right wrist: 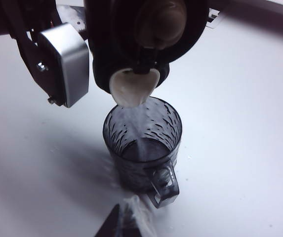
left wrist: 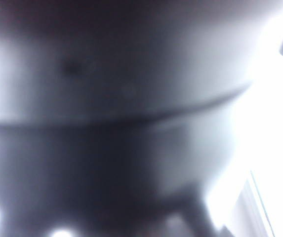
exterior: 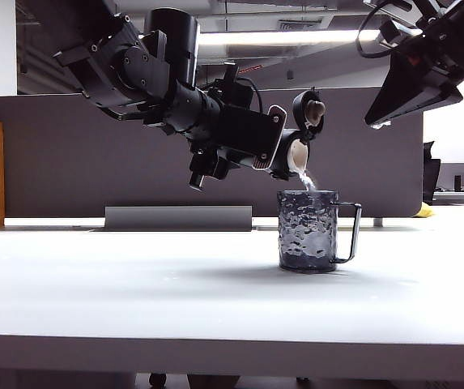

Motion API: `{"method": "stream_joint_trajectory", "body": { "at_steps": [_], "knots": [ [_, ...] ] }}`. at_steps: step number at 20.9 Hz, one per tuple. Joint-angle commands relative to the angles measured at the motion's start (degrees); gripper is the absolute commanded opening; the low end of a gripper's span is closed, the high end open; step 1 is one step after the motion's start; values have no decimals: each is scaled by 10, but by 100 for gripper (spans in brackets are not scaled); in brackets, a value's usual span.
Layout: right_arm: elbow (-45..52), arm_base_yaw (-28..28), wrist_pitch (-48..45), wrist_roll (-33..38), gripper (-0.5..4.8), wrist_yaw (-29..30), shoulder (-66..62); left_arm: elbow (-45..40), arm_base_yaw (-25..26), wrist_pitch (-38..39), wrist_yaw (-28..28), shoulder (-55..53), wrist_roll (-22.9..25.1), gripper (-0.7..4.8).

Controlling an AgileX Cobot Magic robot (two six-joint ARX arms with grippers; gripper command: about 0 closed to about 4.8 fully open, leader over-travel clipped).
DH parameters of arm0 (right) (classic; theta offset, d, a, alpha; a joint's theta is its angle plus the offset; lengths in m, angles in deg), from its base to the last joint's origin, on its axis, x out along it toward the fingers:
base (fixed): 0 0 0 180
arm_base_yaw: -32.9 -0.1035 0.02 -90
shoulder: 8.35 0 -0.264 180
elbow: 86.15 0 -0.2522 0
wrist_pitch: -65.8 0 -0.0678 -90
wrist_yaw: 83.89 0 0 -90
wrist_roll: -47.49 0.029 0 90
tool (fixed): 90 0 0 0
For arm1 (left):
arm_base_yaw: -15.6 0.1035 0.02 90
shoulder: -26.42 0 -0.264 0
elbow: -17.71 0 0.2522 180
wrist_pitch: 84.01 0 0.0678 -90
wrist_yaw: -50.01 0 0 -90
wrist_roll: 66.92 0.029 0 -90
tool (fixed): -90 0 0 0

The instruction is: Pick up the black thermos, pour some water into the cup, then place the black thermos back on the table.

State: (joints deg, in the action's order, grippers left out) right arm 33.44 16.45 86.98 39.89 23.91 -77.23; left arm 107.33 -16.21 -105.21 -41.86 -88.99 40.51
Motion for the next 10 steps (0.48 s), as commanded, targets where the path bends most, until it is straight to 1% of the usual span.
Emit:
{"method": "stream_joint_trajectory", "body": {
  "at_steps": [1, 3, 6, 10],
  "knots": [
    [-3, 0, 1, -2, -6, 3, -5, 8, 2, -50, 4, 10, 17, -6],
    [-3, 0, 2, -2, -6, 4, -12, 8, 2, -56, 4, 10, 23, -6],
    [-3, 0, 0, -2, -6, 4, -13, 8, 2, -92, 4, 10, 23, -6],
    [-3, 0, 1, -2, -6, 4, -13, 8, 2, -93, 22, 10, 23, -6]
  ]
}}
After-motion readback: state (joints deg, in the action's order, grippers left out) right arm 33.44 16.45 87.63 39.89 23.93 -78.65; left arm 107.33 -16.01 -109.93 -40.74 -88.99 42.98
